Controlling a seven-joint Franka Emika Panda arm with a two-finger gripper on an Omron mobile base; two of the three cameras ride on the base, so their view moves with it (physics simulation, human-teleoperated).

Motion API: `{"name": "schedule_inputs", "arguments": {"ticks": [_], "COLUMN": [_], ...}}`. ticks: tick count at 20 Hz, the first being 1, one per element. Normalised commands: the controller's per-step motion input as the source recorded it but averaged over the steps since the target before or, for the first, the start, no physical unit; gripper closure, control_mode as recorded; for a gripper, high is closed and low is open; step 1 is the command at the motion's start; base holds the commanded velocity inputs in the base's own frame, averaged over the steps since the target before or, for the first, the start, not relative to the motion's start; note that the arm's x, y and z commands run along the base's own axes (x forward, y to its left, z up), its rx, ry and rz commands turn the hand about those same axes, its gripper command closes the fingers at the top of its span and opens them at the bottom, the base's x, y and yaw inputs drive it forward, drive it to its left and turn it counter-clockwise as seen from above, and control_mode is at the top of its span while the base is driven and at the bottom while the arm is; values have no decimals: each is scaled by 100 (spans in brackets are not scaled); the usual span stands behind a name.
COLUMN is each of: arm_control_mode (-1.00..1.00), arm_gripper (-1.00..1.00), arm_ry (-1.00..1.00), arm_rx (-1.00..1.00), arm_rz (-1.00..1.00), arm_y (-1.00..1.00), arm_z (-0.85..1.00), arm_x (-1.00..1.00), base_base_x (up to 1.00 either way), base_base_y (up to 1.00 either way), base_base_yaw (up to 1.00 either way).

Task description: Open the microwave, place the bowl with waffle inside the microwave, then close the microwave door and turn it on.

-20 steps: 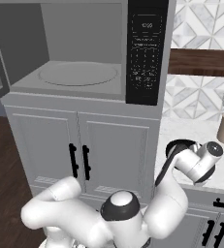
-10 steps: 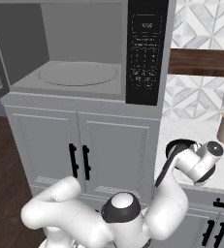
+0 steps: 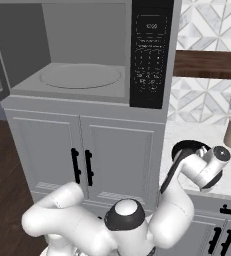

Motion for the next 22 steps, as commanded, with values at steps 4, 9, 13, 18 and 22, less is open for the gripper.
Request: {"name": "schedule_inputs", "arguments": {"ticks": [4,9,13,18,22], "arm_control_mode": [-100,-100,-100,-100,-100], "arm_gripper": [100,100,100,100,100], "arm_ry": [-2,-15,-17,-18,-6], "arm_rx": [0,4,5,0,-5], "arm_rz": [0,-7,-7,0,-1], "arm_y": [-7,-31,-23,4,47], "arm_z": [0,19,39,64,60], "arm_x": [-24,-82,-100,-100,-84], "base_base_x": [0,0,0,0,0], "base_base_y": [0,0,0,0,0], "base_base_yaw": [0,0,0,0,0]}}
